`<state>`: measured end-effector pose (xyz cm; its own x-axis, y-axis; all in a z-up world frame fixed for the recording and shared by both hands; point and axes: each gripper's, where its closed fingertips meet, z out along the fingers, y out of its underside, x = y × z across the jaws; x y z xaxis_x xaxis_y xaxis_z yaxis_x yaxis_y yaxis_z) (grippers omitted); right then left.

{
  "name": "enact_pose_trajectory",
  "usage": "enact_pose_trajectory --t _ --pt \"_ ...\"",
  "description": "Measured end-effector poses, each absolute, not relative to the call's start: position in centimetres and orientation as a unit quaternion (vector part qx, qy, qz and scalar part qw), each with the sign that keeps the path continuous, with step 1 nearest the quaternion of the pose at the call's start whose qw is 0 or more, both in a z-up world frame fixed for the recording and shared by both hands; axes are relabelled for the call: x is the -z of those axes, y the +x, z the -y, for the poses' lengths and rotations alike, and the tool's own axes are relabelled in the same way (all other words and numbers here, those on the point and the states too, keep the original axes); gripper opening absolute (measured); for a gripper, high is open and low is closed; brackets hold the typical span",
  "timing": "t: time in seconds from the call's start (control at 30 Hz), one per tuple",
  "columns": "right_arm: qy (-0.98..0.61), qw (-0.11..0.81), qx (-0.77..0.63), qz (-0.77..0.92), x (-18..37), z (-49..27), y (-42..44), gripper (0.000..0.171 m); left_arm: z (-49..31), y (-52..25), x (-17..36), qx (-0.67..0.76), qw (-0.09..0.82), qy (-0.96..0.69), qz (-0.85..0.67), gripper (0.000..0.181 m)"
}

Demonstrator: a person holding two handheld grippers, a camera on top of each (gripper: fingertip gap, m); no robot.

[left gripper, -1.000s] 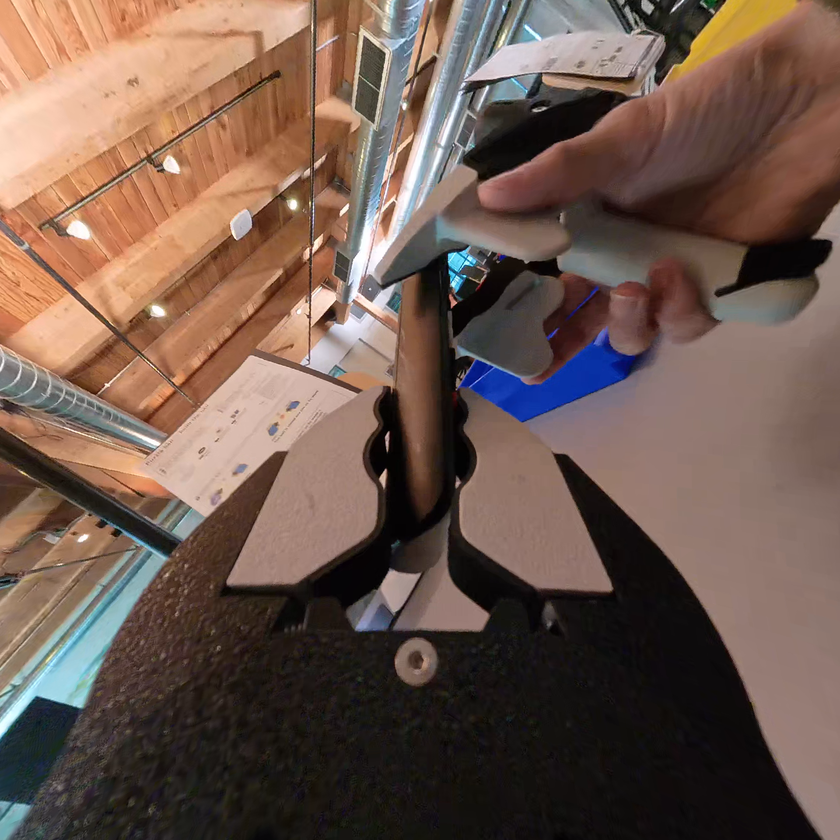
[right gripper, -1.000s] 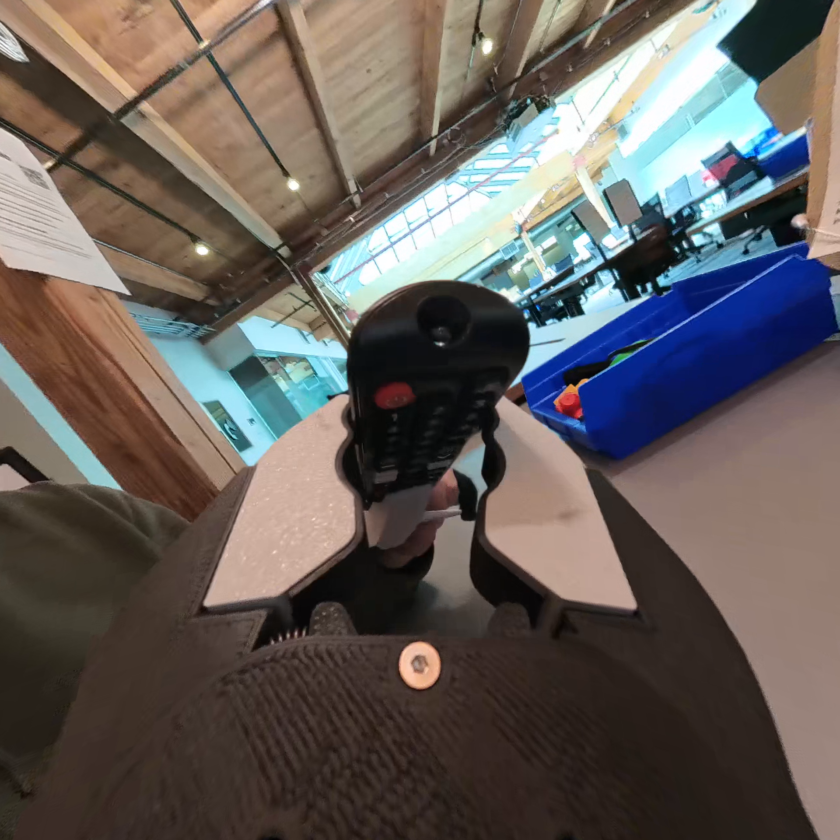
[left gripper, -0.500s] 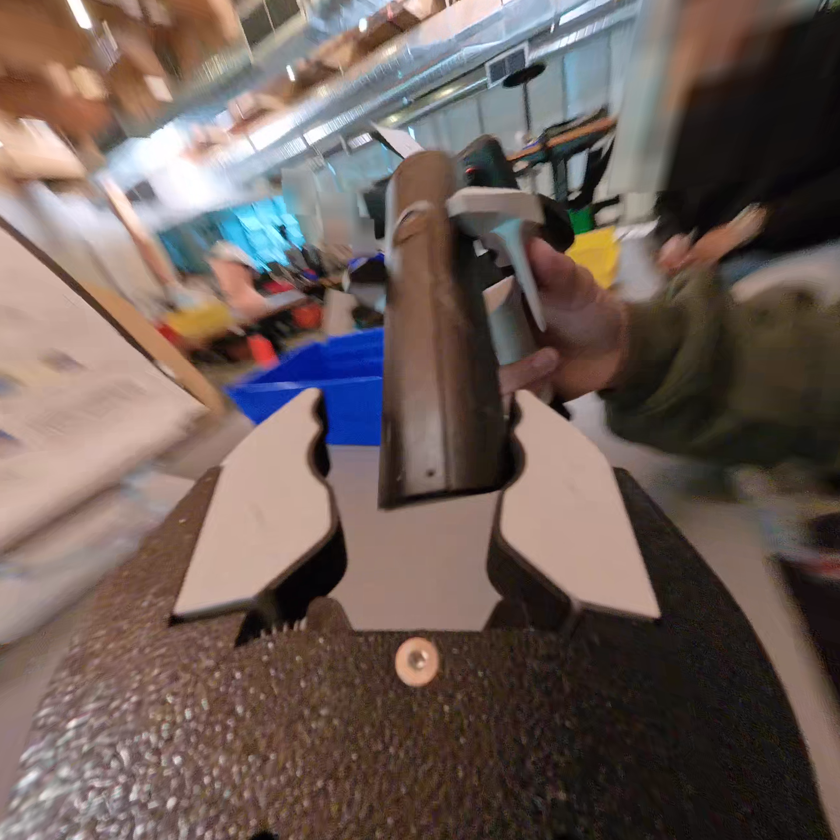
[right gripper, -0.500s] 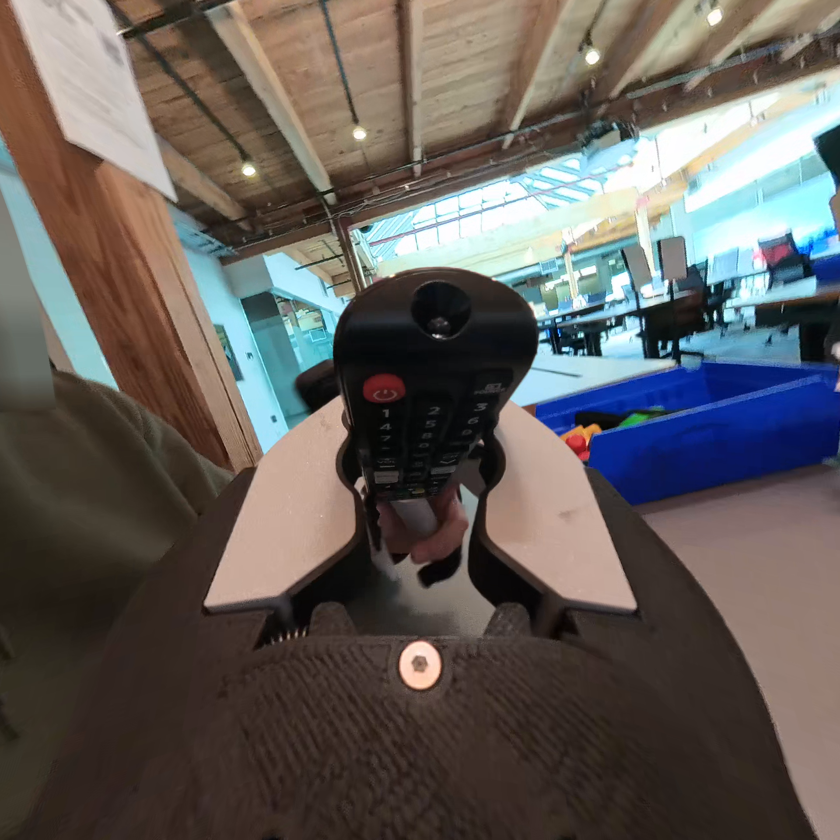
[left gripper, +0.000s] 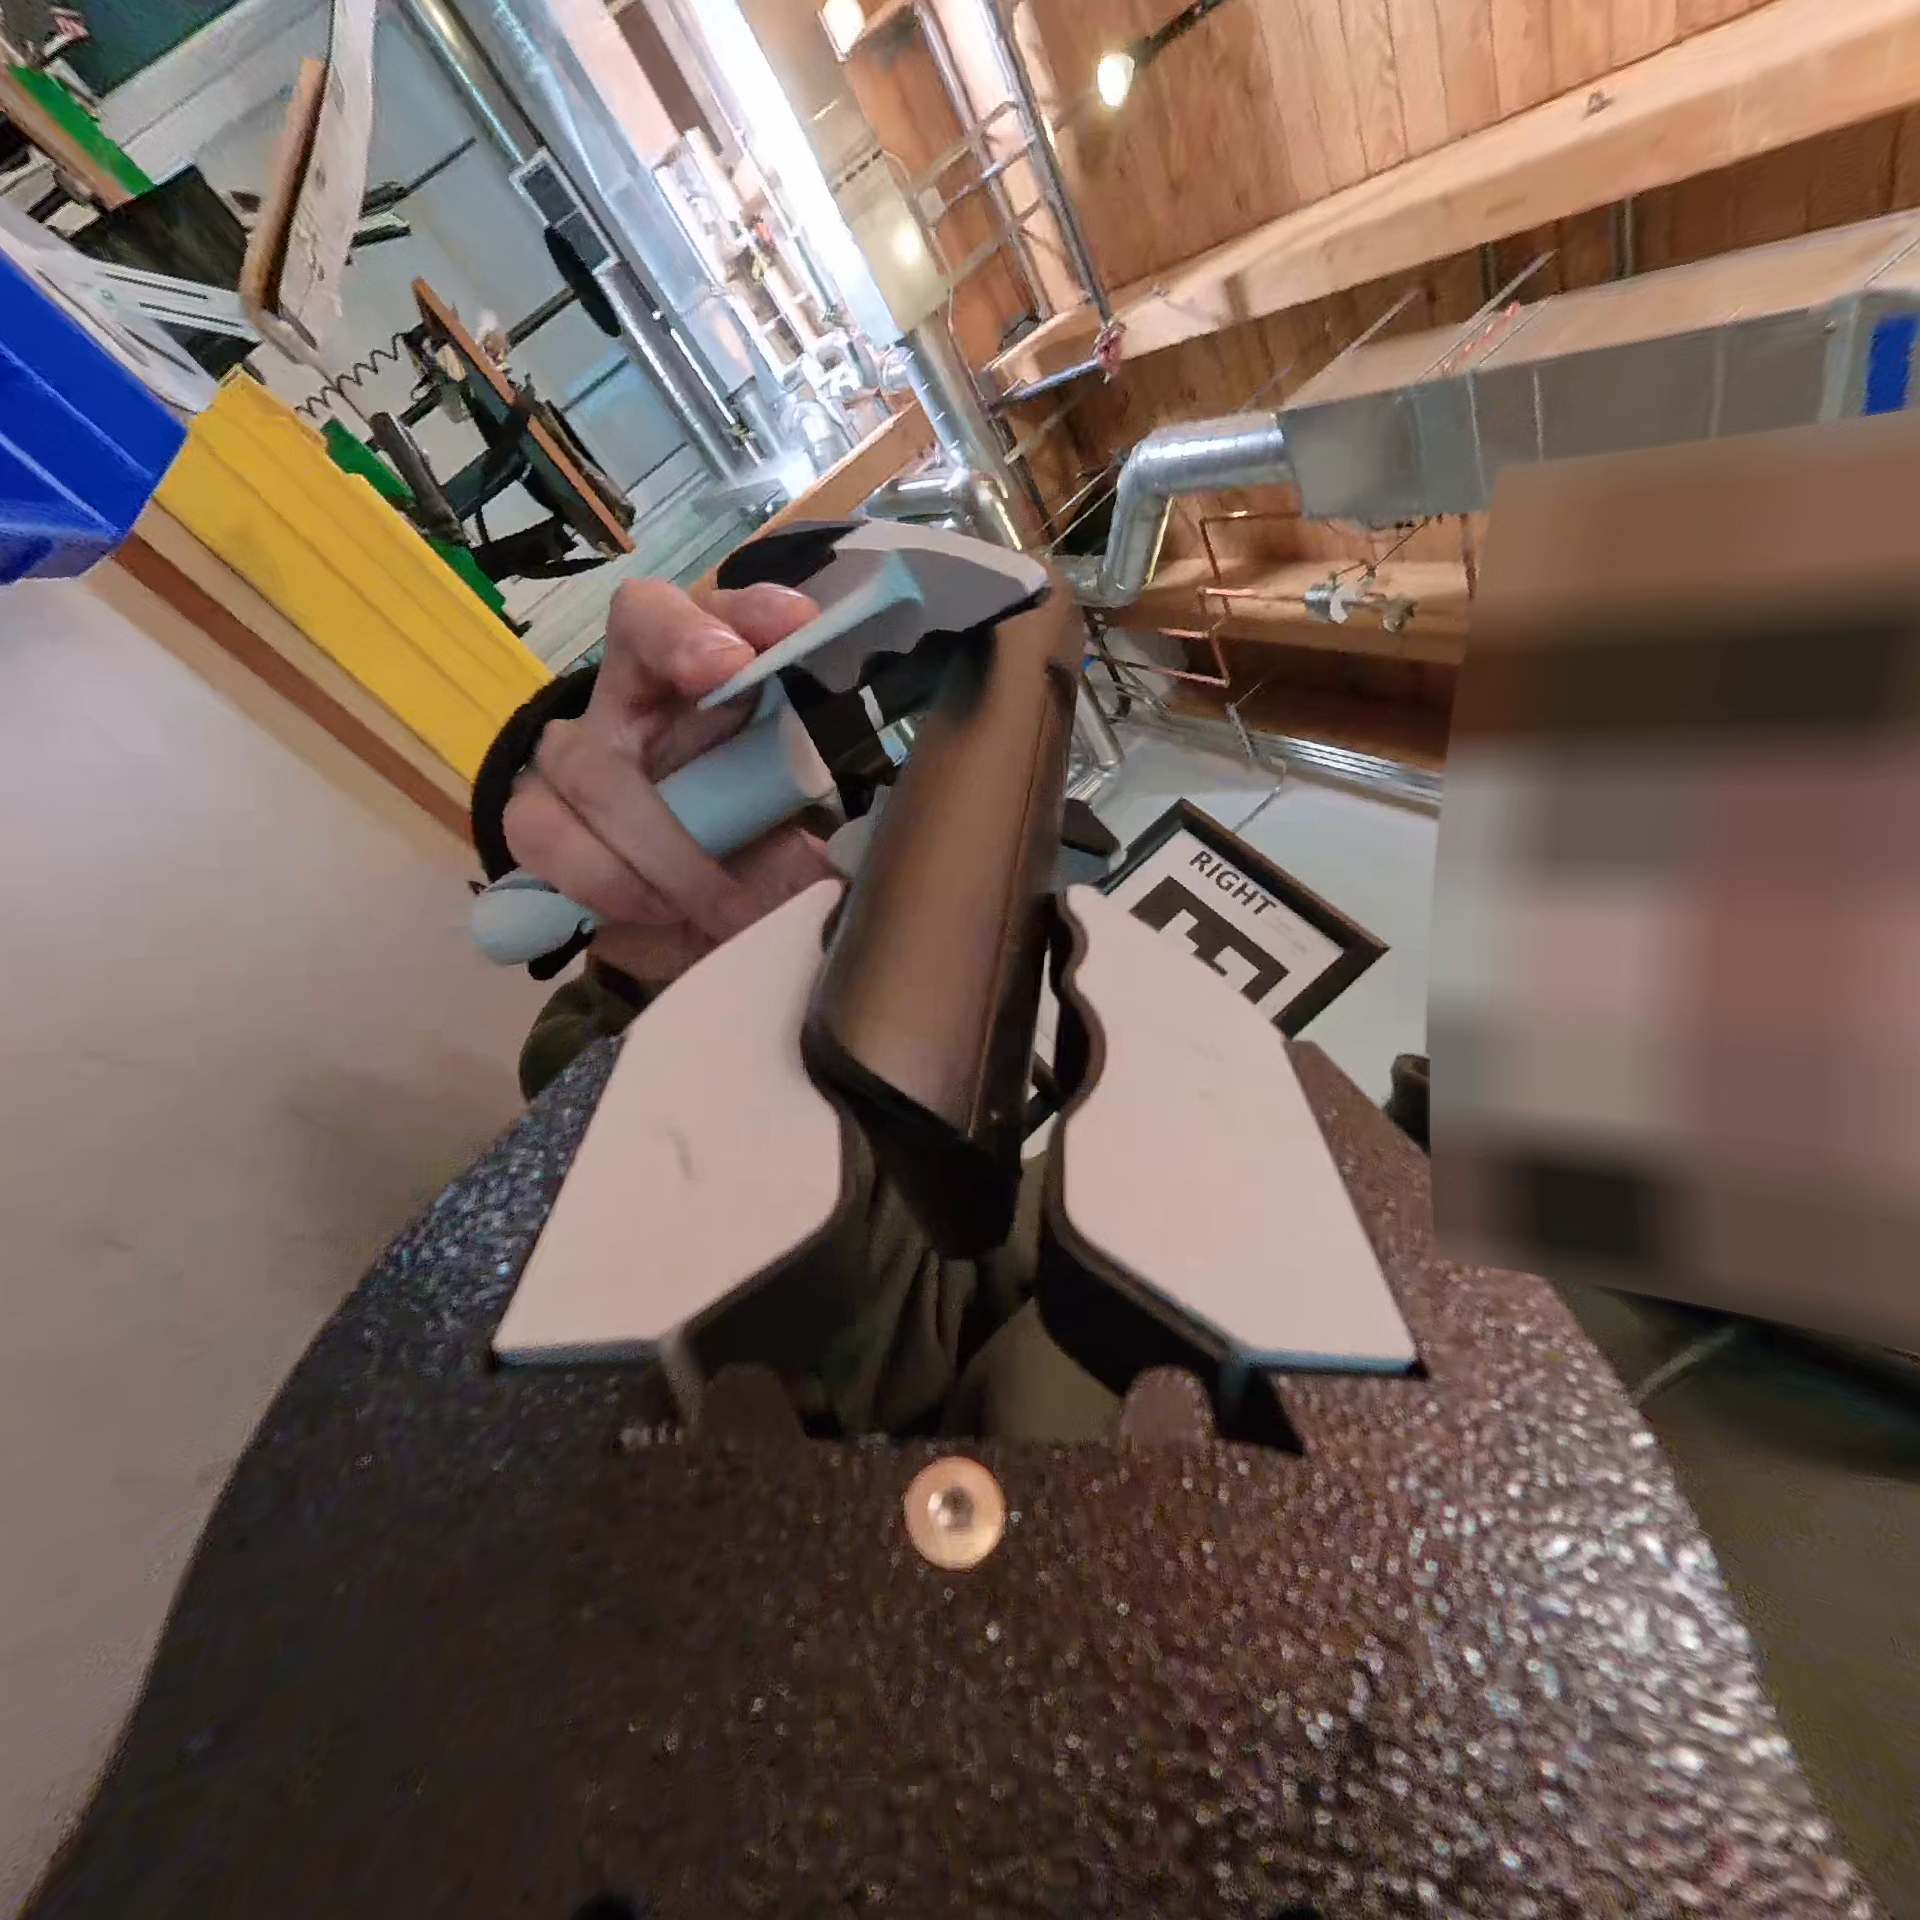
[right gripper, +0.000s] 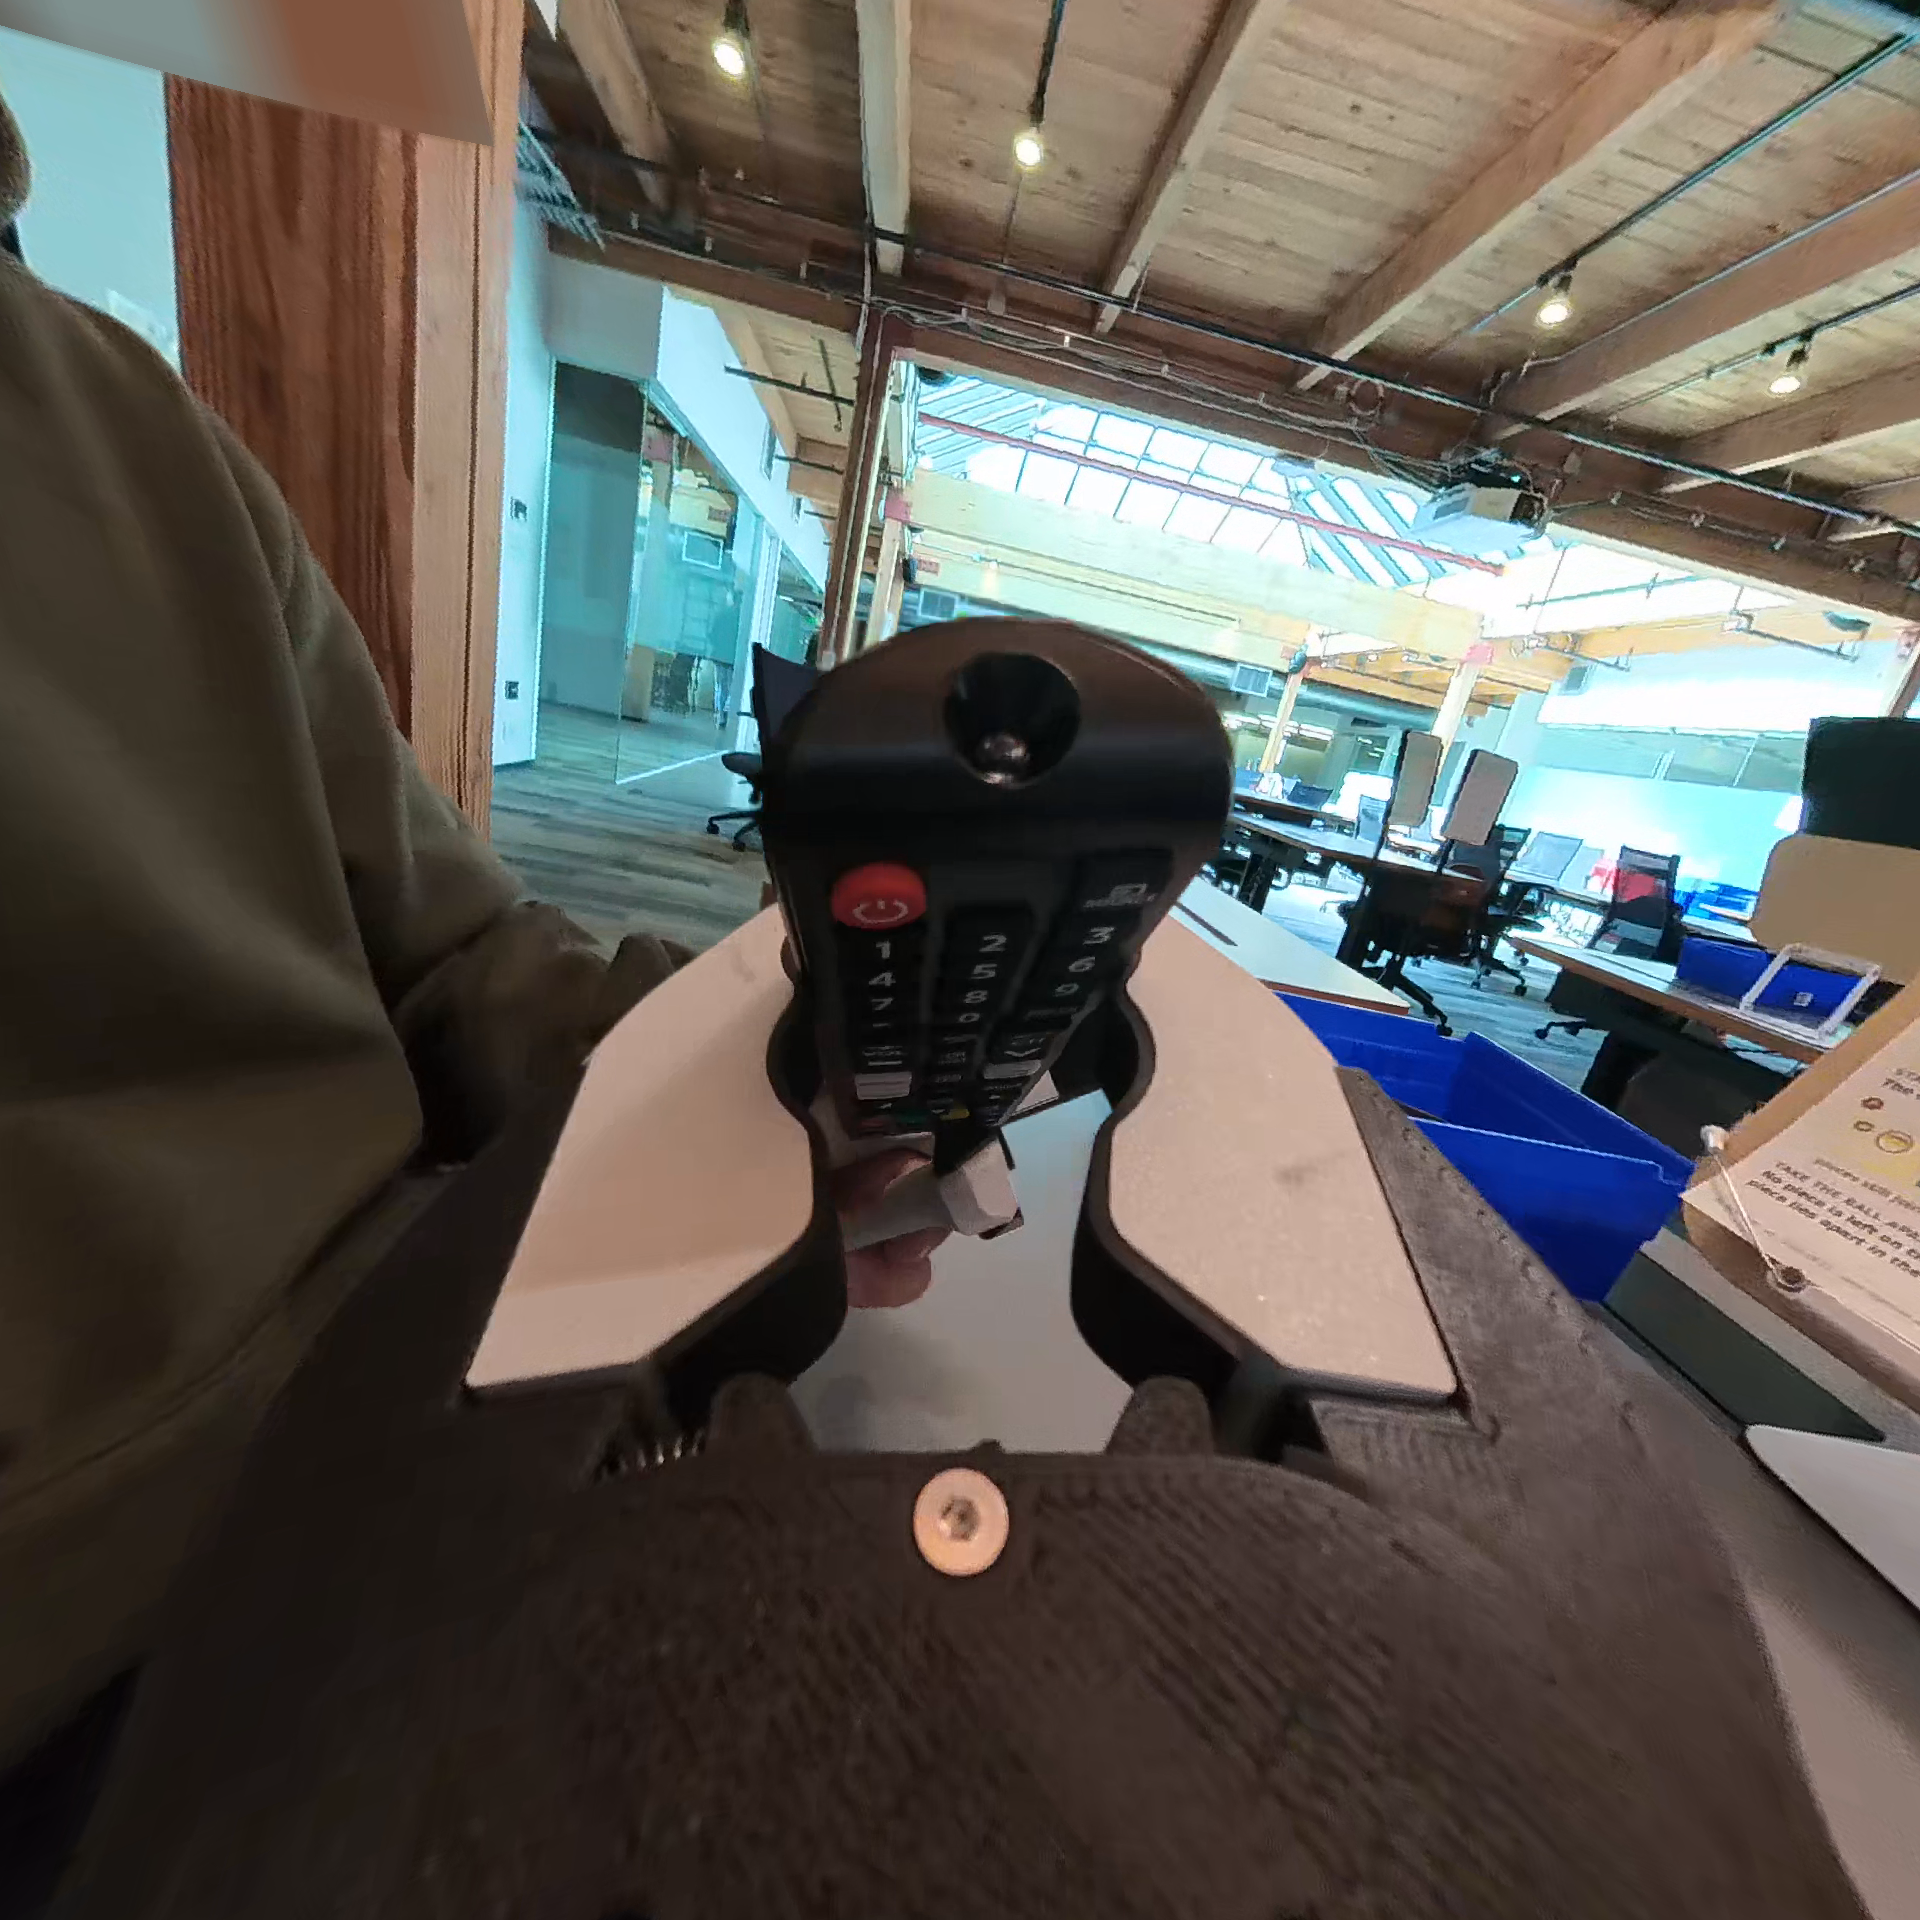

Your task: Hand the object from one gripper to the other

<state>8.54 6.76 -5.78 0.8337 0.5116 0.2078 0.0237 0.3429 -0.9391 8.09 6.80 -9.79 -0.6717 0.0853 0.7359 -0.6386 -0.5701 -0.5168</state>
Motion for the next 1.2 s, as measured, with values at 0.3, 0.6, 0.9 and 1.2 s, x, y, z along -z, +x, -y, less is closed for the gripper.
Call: enact_pose_trajectory --t 0.3,0.6,0.9,1.2 --pt "-0.555 0.778 -0.129 0.265 6.4 -6.8 8.3 0.053 -7.6 8.8 9.7 -0.822 0.271 0.363 0.344 0.032" --pt "-0.597 0.76 -0.087 0.241 7.9 -7.5 9.7 0.05 -8.8 8.9 9.5 -0.826 0.144 0.363 0.407 0.026" --pt "-0.622 0.758 -0.197 0.005 7.7 -9.5 14.6 0.072 -14.4 9.5 9.6 -0.693 -0.269 0.322 0.586 0.025" --pt "-0.677 0.706 -0.165 0.124 10.4 -10.8 10.7 0.034 -13.4 7.7 10.4 -0.664 -0.241 0.258 0.658 0.025"
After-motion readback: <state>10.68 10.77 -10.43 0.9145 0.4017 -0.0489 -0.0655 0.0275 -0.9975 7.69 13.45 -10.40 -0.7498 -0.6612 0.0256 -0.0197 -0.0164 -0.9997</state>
